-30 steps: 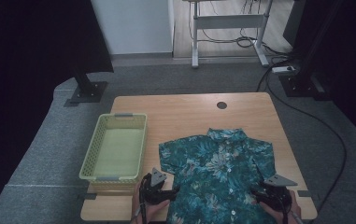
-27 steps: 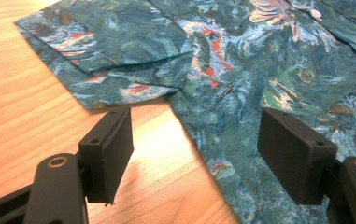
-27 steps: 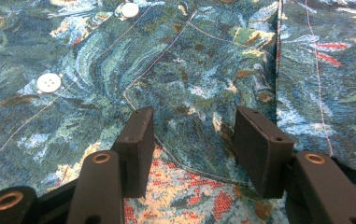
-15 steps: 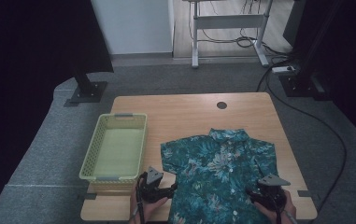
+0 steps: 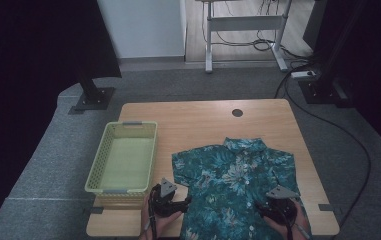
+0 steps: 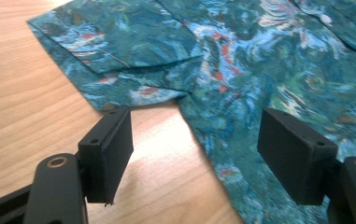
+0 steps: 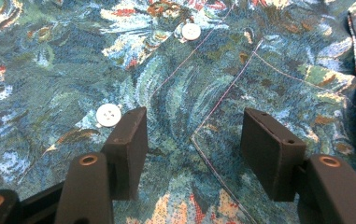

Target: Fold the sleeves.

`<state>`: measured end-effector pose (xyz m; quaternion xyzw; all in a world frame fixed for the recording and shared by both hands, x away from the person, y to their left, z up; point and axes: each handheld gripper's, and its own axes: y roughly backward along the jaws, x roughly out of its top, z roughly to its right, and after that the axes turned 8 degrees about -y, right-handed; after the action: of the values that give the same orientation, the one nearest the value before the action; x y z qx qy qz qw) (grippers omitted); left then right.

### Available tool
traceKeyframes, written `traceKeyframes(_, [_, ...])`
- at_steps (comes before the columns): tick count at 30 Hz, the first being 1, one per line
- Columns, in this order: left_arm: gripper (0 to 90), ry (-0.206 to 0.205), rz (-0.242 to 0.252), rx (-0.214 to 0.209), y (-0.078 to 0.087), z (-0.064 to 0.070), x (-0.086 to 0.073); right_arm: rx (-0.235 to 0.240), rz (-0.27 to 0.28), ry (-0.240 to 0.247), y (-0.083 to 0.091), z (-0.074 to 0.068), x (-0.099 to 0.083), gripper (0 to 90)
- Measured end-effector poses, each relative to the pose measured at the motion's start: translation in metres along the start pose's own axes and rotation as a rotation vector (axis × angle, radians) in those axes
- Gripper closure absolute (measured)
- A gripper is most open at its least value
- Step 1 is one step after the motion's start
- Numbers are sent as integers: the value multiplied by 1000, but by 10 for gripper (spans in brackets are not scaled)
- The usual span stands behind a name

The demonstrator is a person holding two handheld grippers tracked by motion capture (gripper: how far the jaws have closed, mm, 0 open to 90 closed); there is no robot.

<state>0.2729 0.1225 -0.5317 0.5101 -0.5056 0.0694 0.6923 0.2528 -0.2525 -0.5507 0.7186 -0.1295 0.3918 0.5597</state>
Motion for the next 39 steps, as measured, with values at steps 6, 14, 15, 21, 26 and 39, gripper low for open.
traceKeyframes(6, [261, 21, -8, 24, -5, -5, 2, 34, -7, -19, 2, 8, -3, 404])
traceKeyframes(14, [259, 43, -11, 9, -13, -5, 7, 35, 9, -25, 5, 14, -7, 406])
traceKeyframes(15, [255, 41, -13, 10, -15, -5, 8, 34, 11, -27, 5, 15, -7, 407])
traceKeyframes(21, [243, 57, -24, 13, -23, -8, 17, 35, 17, -27, 5, 15, -8, 407])
traceKeyframes(26, [244, 78, -32, 13, -29, -13, 21, 35, 13, -27, 6, 16, -8, 407])
traceKeyframes(39, [248, 129, -57, 27, -43, -23, 27, 30, 14, -36, 8, 20, -10, 408])
